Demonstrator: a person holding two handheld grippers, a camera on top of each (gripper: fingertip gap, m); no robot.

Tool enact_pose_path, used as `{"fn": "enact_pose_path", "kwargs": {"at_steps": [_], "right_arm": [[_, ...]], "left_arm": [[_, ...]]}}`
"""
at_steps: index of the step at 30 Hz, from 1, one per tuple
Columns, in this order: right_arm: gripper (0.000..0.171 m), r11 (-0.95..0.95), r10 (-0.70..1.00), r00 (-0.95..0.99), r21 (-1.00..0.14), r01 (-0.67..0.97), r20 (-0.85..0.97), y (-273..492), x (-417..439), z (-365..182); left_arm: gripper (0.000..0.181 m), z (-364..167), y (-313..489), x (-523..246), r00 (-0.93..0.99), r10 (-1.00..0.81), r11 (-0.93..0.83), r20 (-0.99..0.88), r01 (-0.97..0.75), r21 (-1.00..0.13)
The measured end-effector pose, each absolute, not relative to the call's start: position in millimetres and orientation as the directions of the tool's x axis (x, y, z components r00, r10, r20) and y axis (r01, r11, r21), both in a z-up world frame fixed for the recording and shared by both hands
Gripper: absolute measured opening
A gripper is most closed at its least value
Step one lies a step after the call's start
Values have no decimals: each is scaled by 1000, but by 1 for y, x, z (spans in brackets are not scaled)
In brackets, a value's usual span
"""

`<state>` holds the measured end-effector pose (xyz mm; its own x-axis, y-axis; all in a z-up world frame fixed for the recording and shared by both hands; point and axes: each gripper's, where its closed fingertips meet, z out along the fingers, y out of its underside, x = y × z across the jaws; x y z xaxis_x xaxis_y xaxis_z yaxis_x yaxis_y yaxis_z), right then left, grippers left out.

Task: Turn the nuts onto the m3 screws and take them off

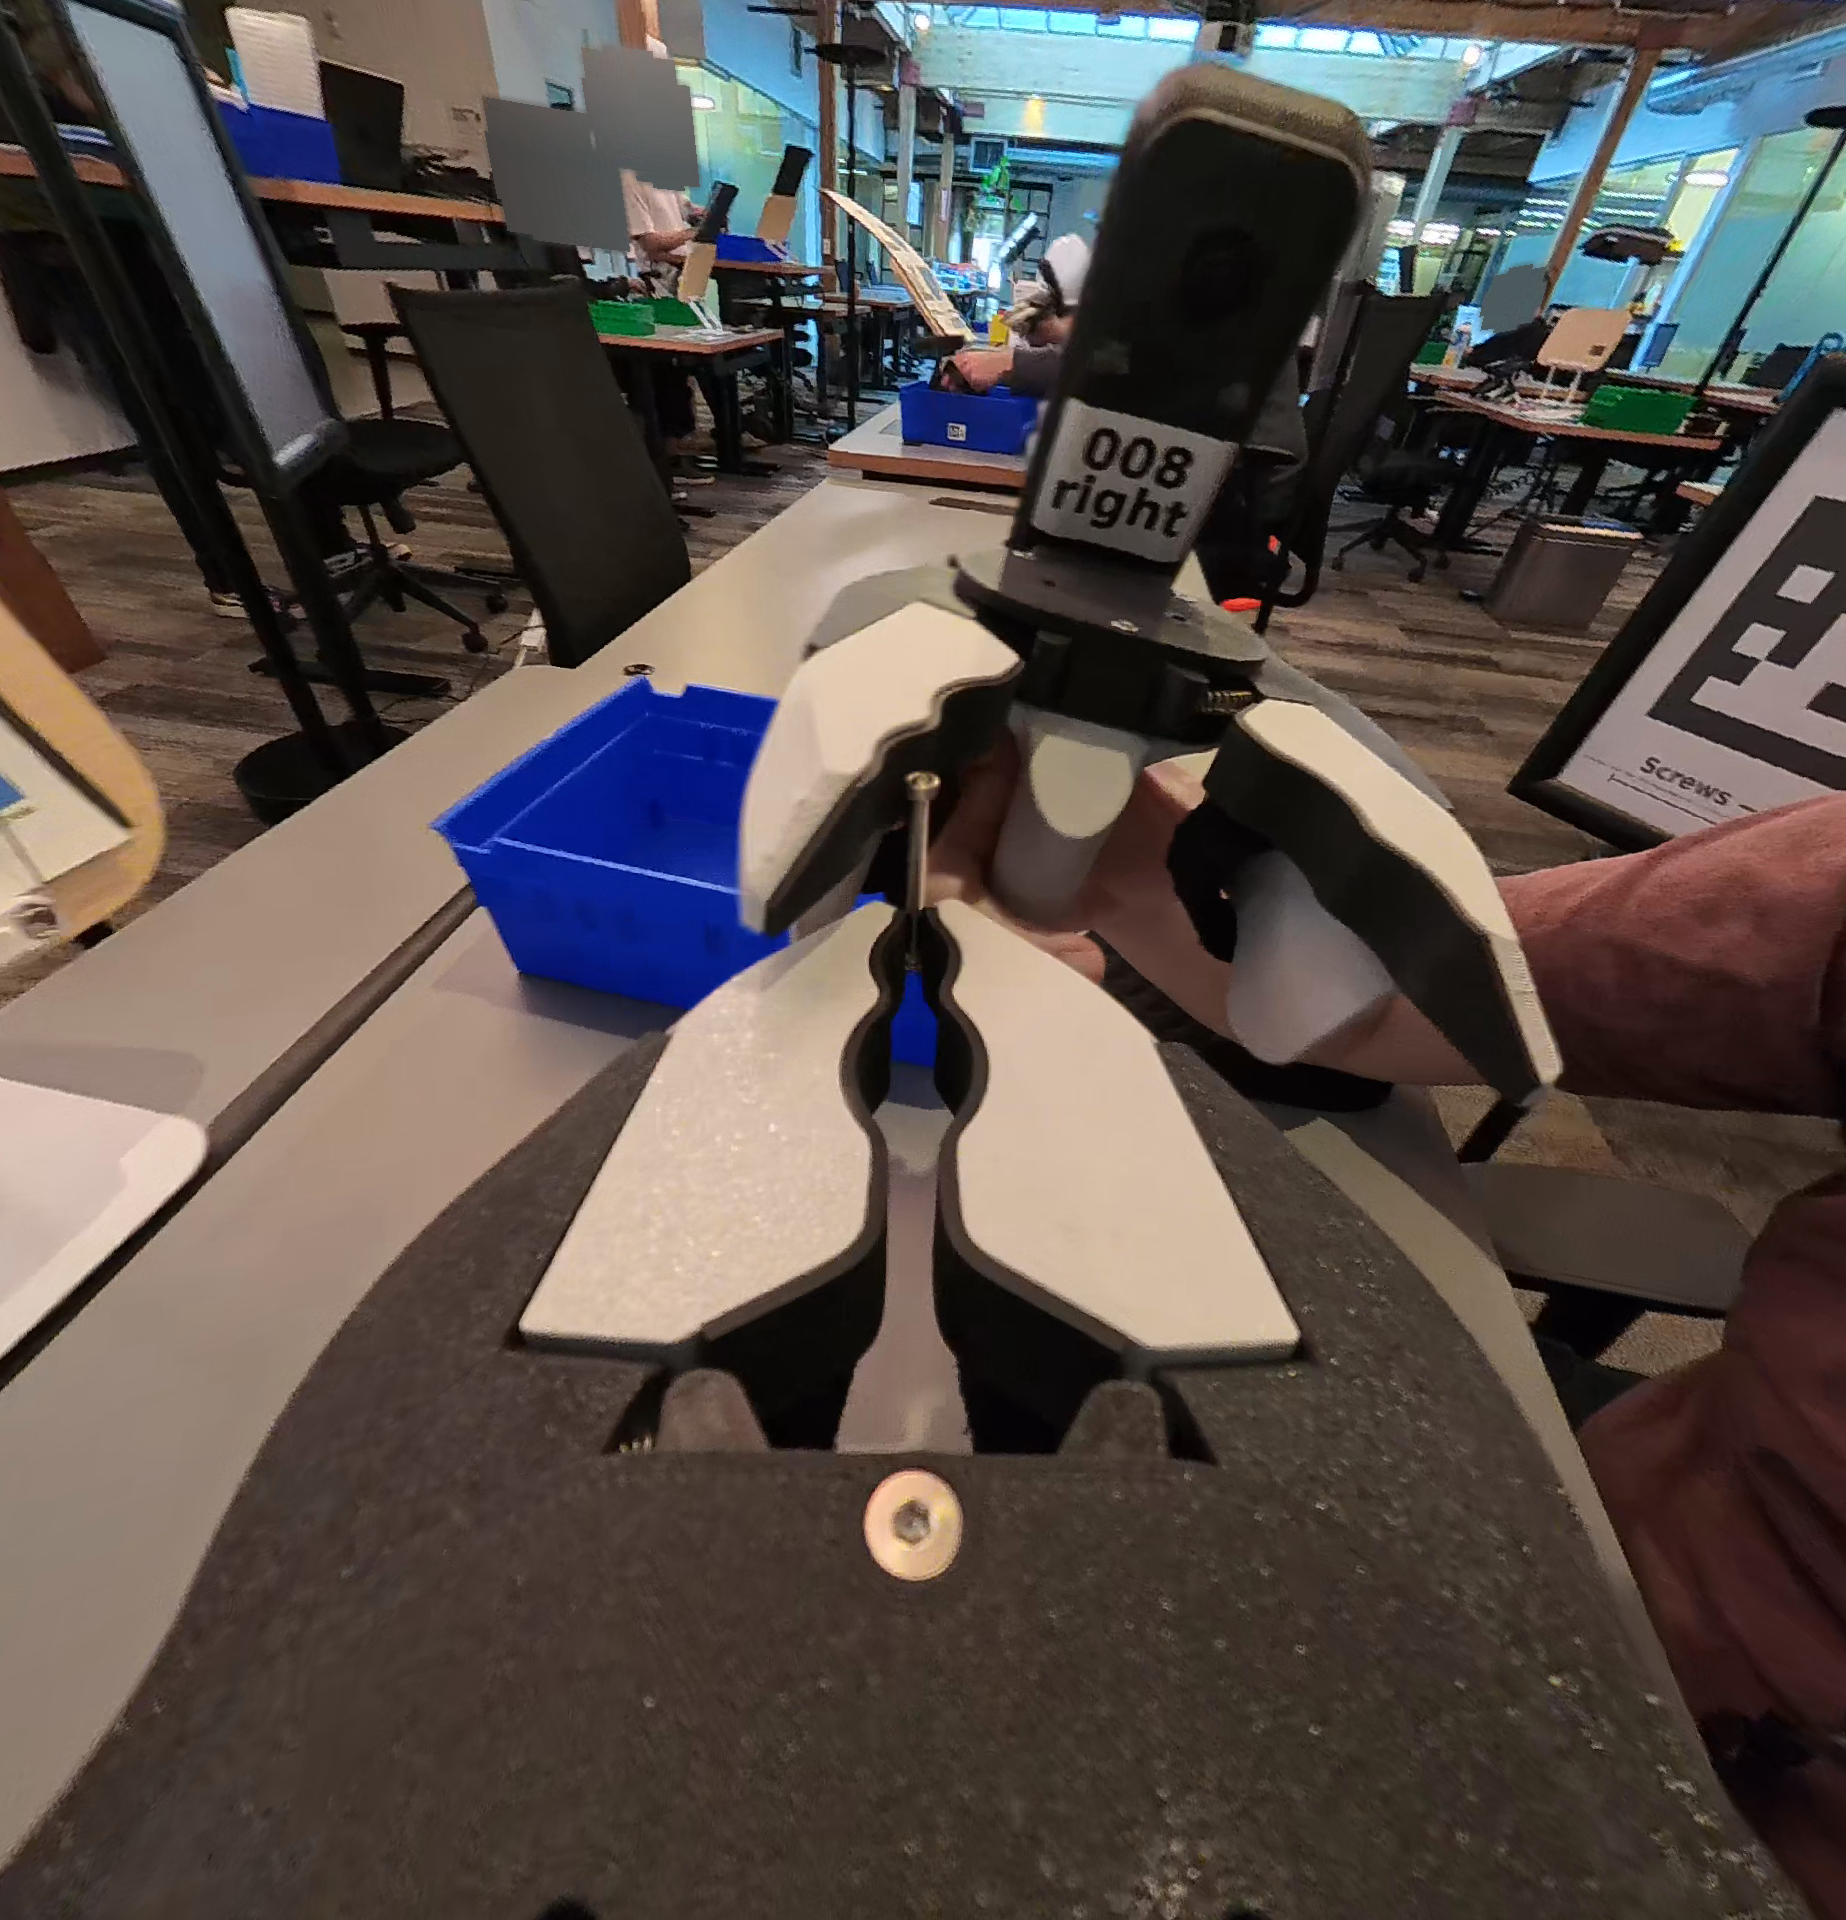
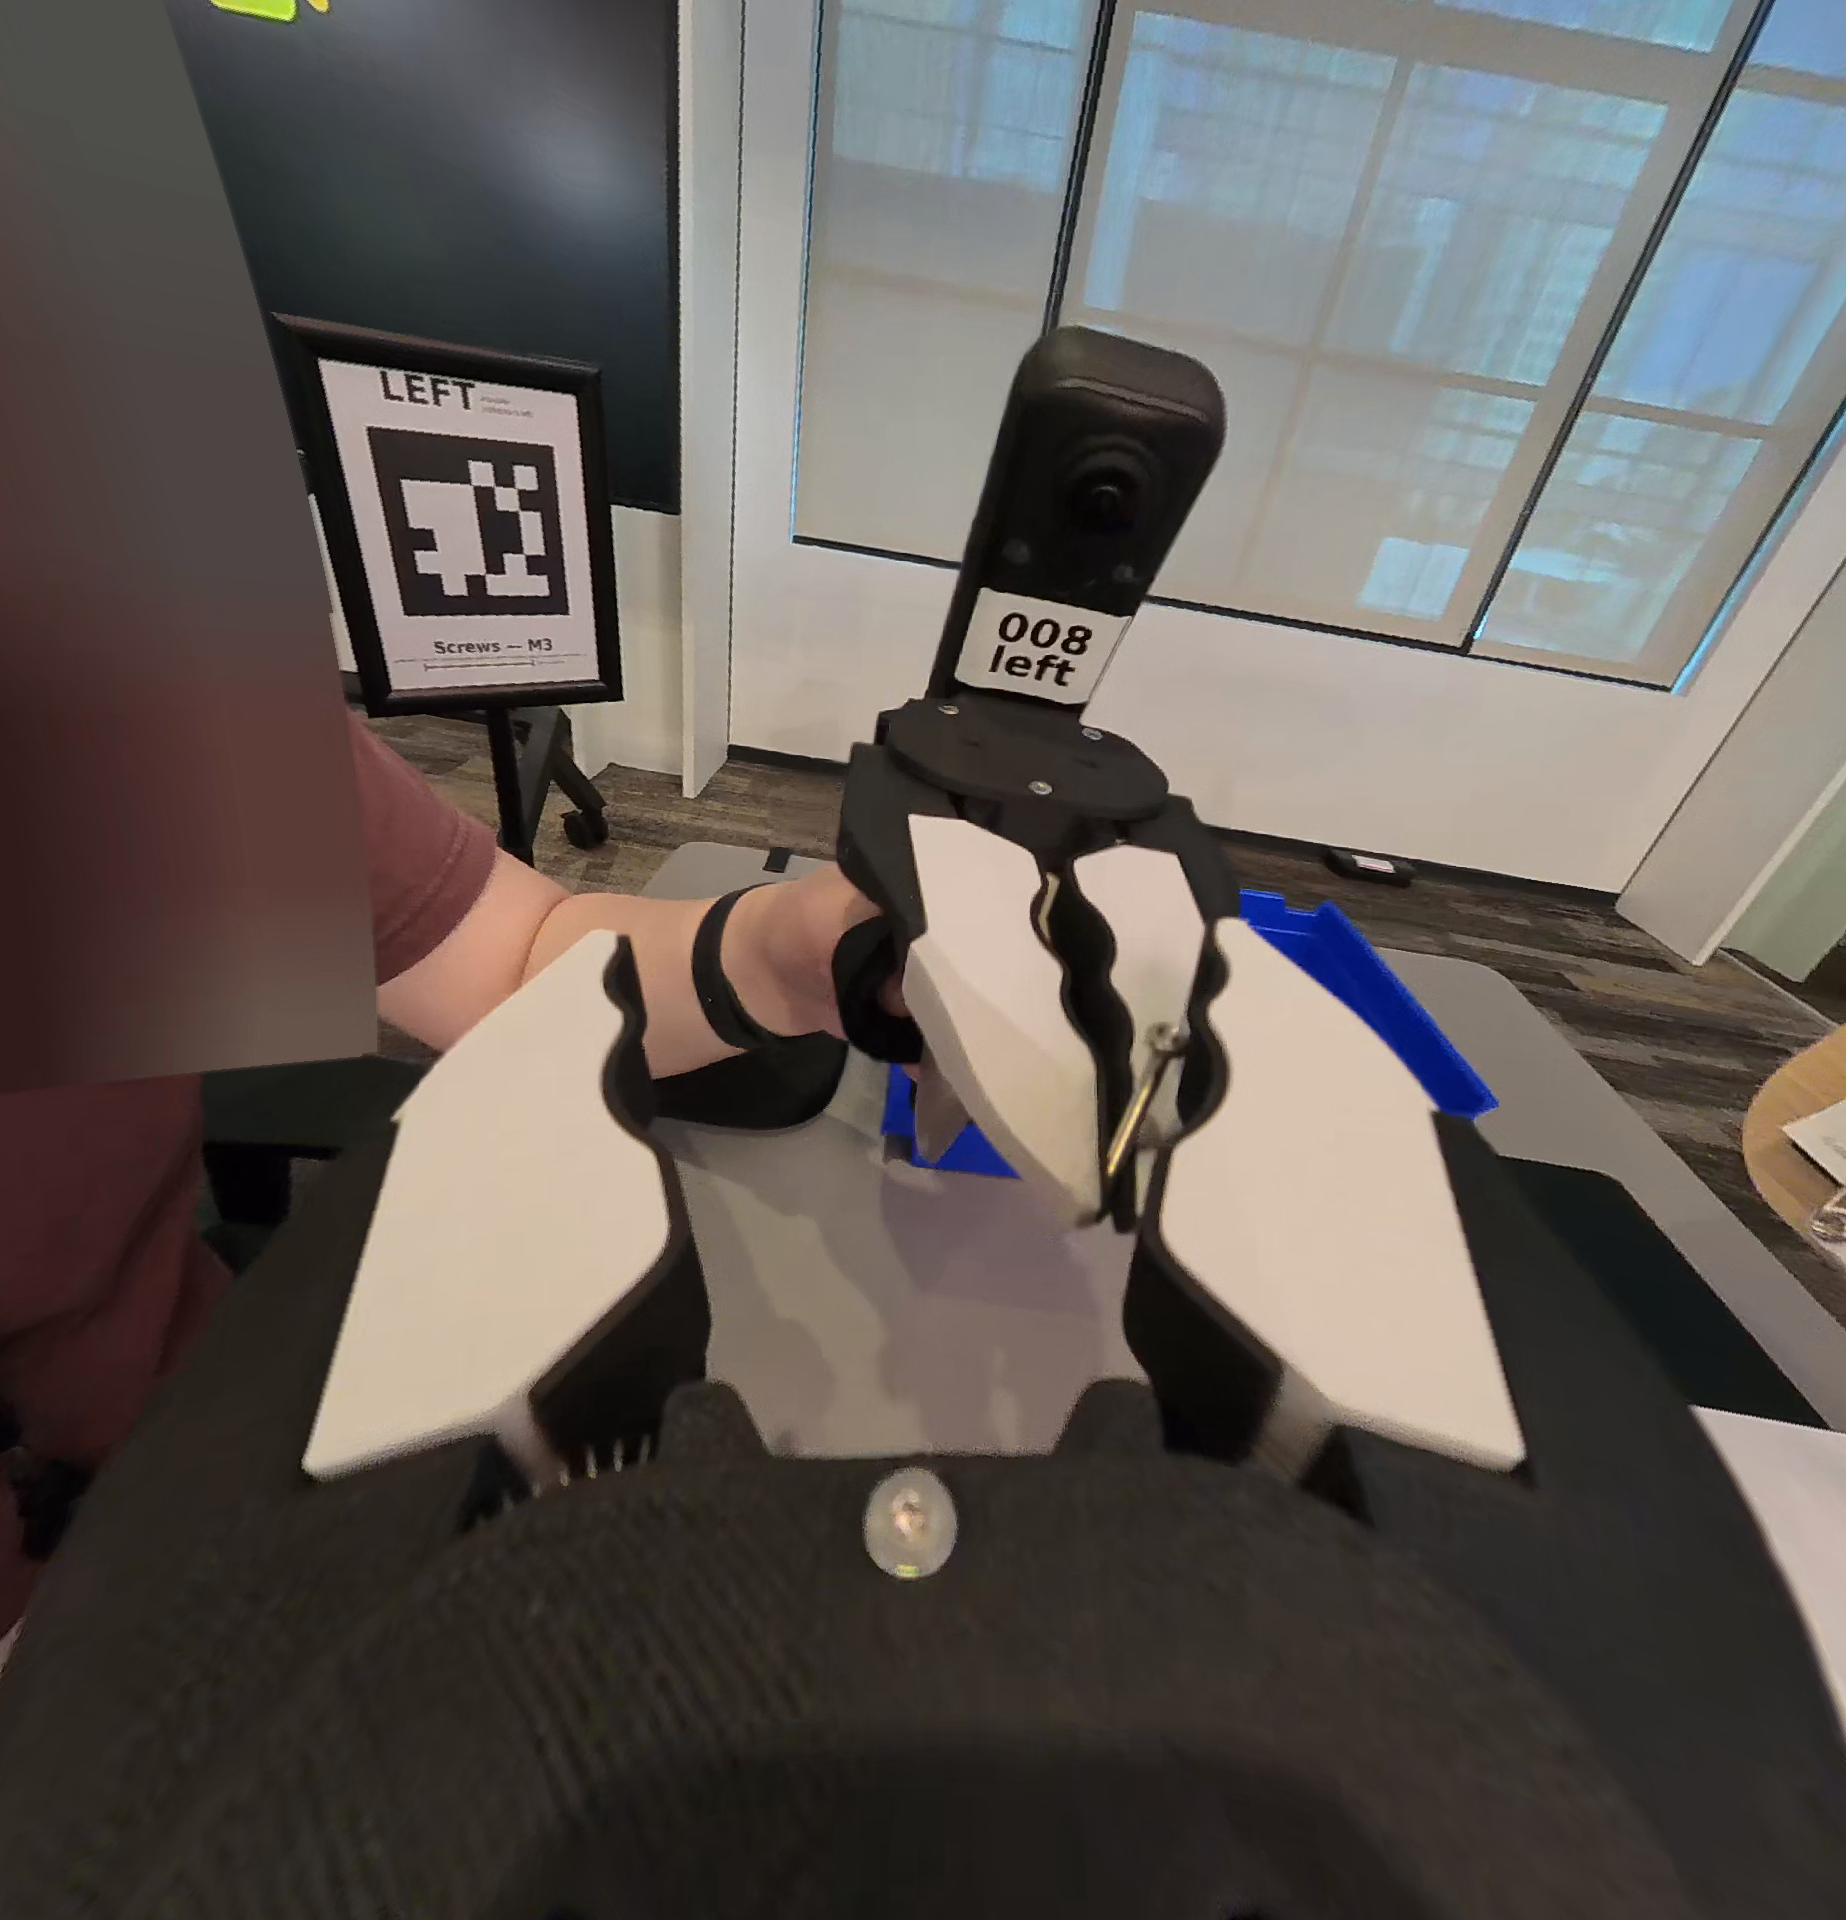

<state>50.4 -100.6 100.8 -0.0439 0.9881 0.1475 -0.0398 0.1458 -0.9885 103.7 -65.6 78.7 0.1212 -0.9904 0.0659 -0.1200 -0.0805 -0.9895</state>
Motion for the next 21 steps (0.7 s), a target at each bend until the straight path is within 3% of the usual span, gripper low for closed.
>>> {"fn": "enact_pose_path", "kwargs": {"at_steps": [21], "right_arm": [[107,190,981,29,-982,-23,189,-94,47,101]], "left_arm": [[2,84,-56,93,154,-986,-84,68,-99,-991]]}}
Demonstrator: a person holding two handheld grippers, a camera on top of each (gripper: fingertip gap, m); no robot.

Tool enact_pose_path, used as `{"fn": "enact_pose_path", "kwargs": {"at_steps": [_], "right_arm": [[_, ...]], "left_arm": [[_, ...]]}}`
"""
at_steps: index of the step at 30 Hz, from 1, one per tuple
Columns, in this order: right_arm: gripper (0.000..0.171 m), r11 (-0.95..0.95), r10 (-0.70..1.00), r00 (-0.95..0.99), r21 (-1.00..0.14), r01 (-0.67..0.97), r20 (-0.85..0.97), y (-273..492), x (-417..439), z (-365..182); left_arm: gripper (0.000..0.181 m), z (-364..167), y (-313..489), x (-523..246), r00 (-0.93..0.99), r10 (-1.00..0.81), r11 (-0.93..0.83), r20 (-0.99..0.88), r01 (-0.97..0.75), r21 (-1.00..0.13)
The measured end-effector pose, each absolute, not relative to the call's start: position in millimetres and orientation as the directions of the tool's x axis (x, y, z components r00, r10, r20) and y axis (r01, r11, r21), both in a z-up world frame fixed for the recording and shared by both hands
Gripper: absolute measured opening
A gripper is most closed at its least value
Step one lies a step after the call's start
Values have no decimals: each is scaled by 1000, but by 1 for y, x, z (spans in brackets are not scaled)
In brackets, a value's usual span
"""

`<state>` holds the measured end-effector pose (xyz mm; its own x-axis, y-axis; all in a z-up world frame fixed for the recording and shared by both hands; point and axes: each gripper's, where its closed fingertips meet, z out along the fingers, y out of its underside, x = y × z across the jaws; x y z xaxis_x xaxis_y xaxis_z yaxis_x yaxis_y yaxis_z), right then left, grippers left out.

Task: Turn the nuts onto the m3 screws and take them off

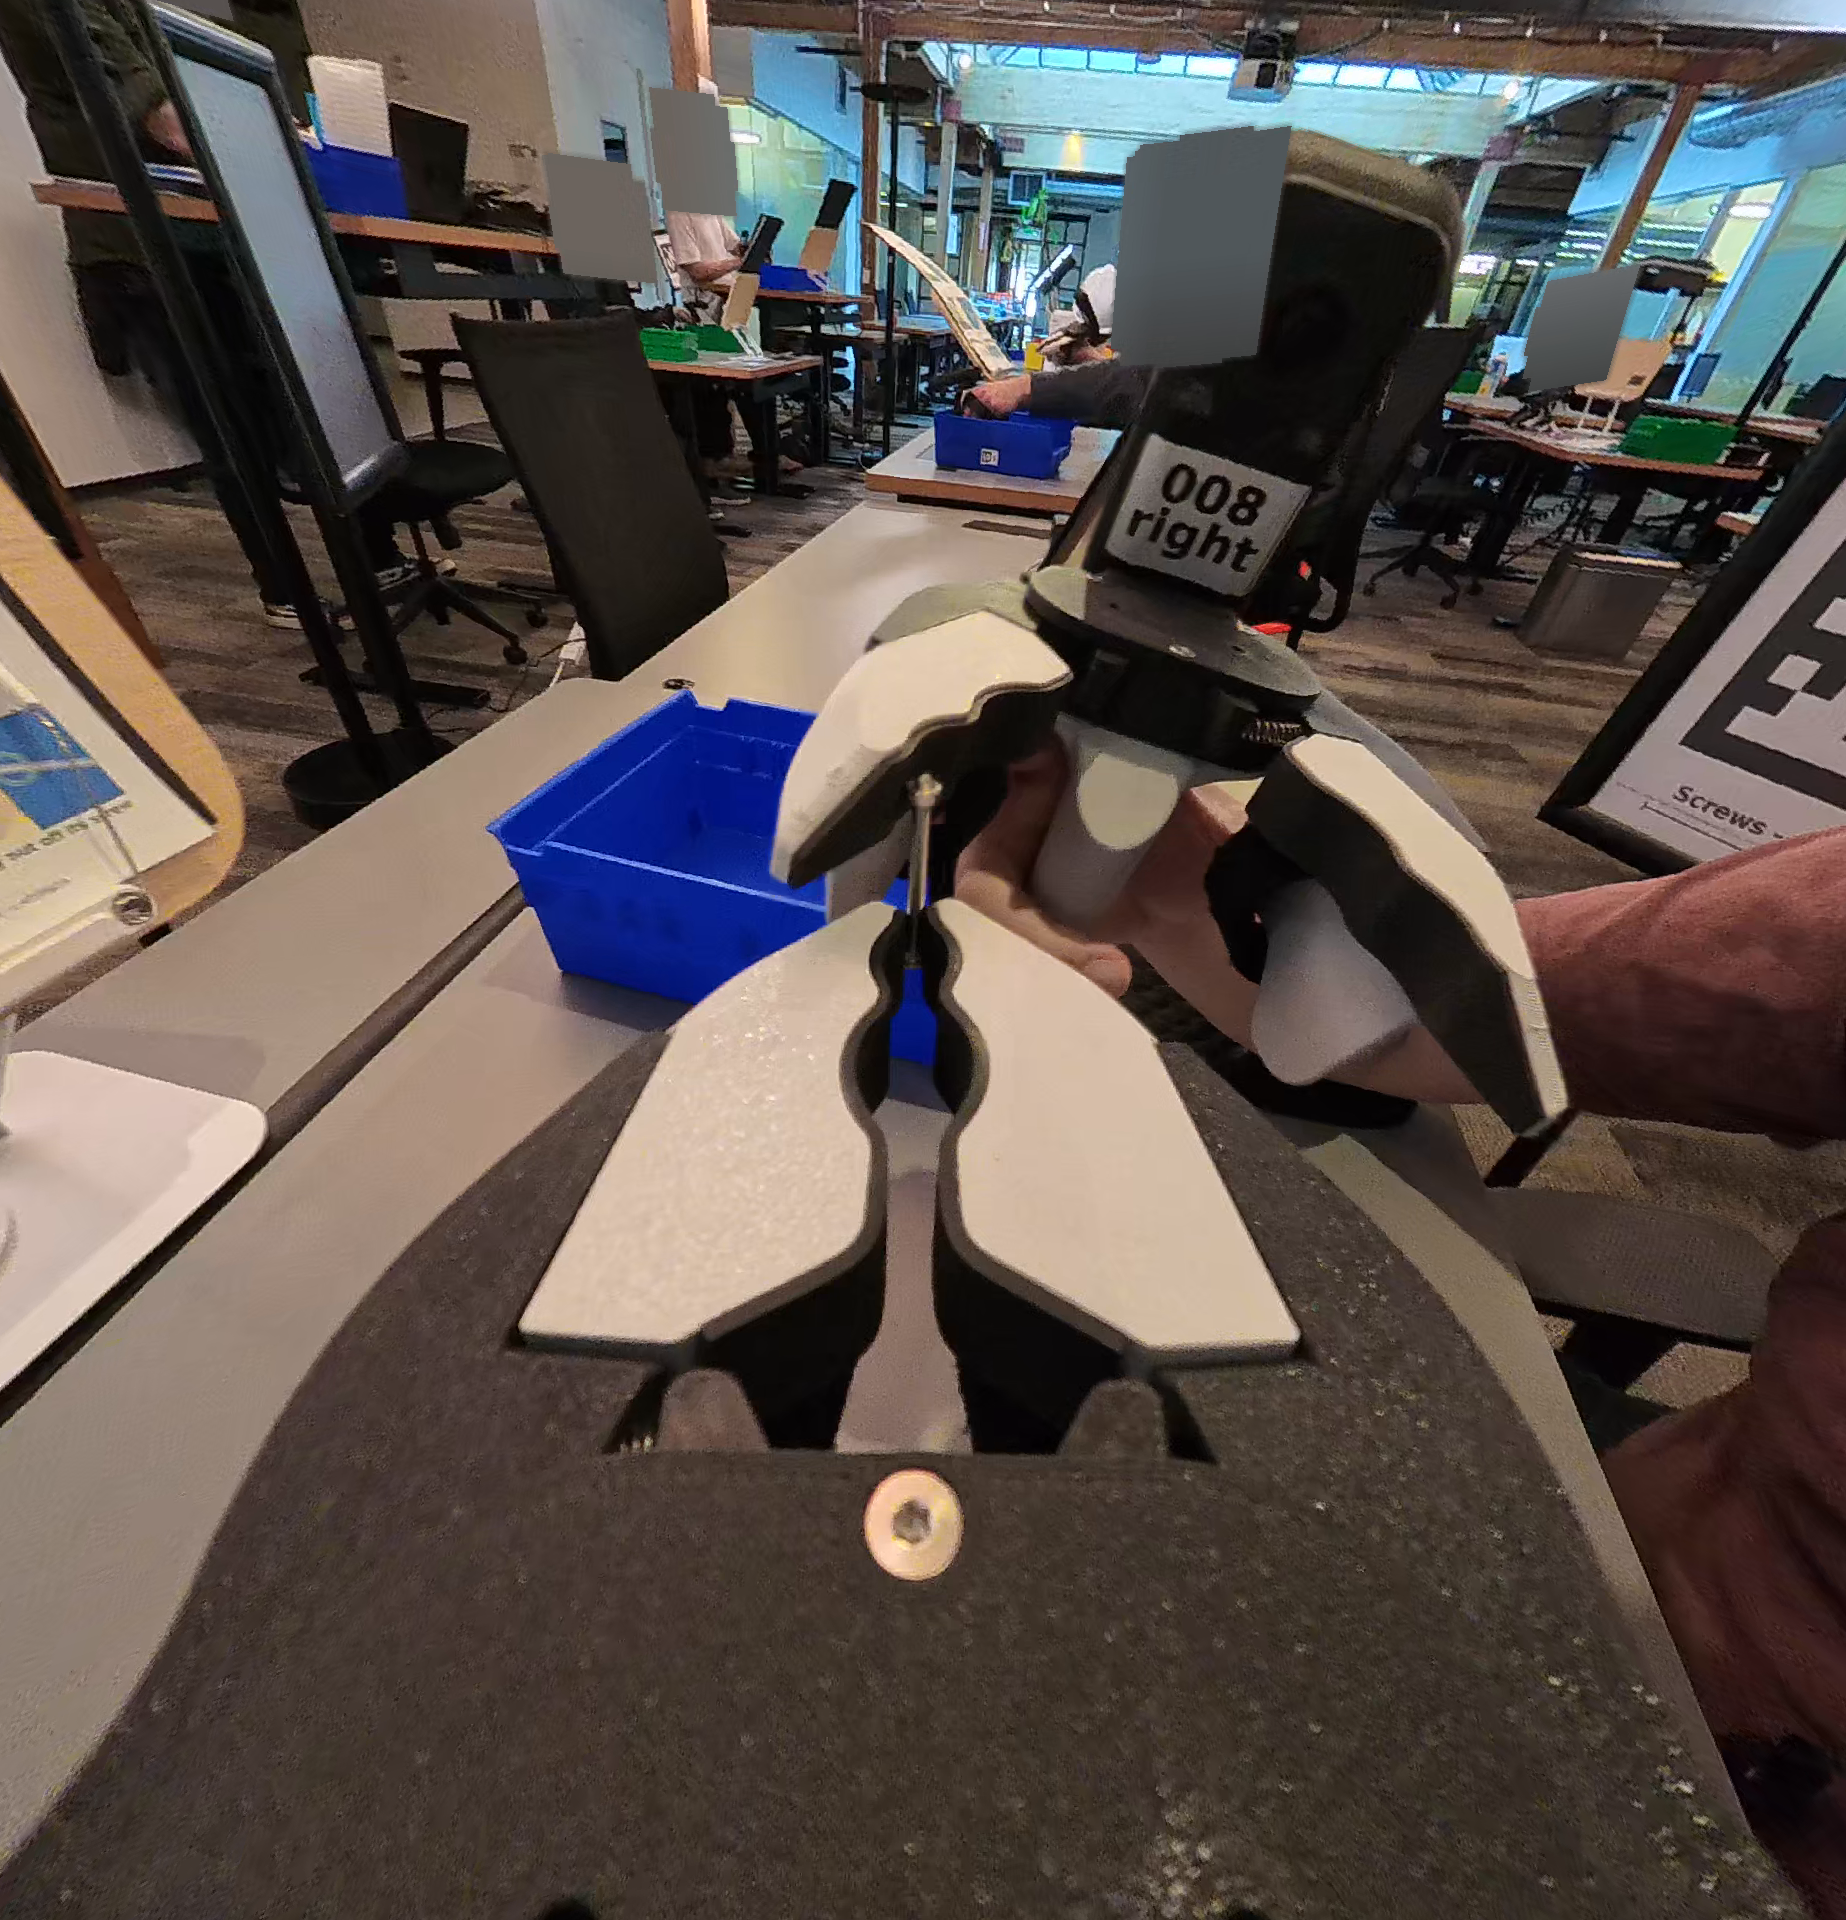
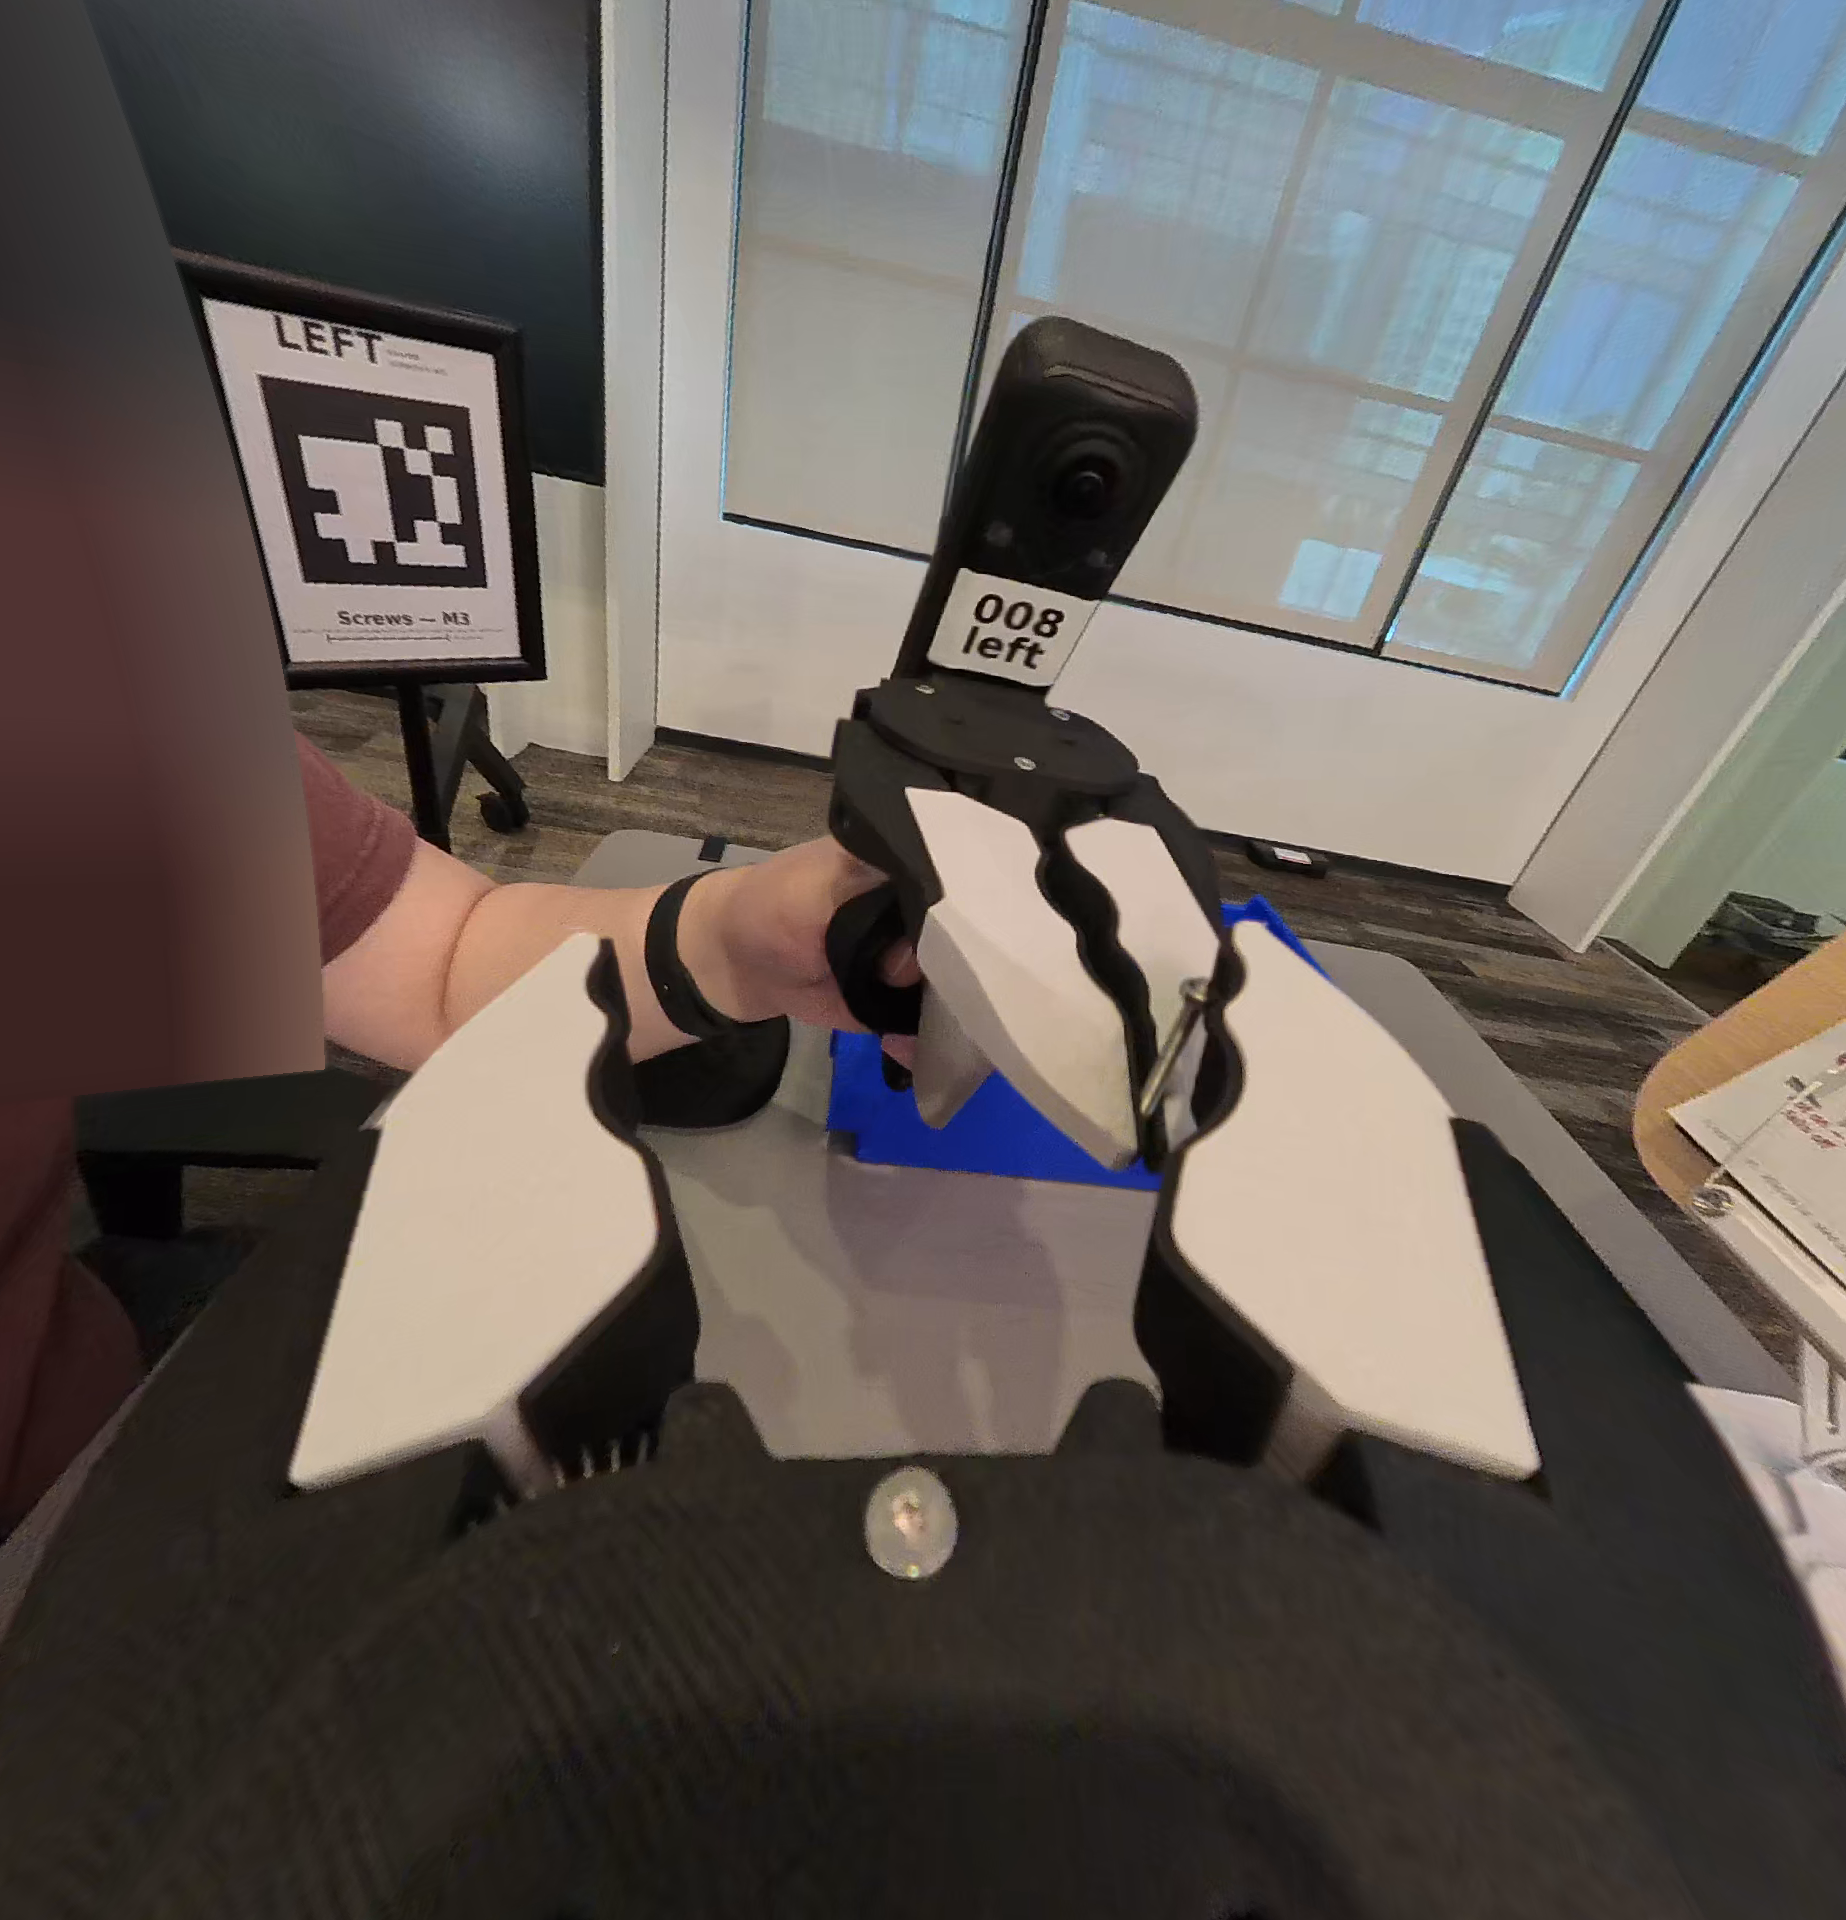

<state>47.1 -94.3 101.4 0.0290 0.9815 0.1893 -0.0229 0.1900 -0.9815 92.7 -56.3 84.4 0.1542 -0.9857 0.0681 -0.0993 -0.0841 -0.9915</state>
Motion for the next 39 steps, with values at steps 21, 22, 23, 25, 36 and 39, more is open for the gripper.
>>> {"fn": "enact_pose_path", "kwargs": {"at_steps": [21,22,23,25,36,39], "right_arm": [[109,230,960,151,-972,53,236,-87,40,100],[109,225,961,152,-973,50,230,-87,41,101],[108,223,962,153,-974,45,227,-86,43,103],[105,224,961,156,-974,41,228,-85,45,104],[106,162,981,114,-987,-14,159,-91,38,105],[106,177,977,121,-984,0,175,-89,44,107]], "left_arm": [[2,85,-50,86,161,-985,-83,67,-95,-992],[2,86,-45,82,187,-980,-81,63,-89,-993],[2,87,-43,79,197,-978,-84,66,-81,-993],[2,90,-43,76,181,-979,-104,90,-65,-992],[2,83,-56,89,129,-989,-88,73,-114,-990],[2,87,-45,78,168,-981,-110,94,-88,-990]]}}
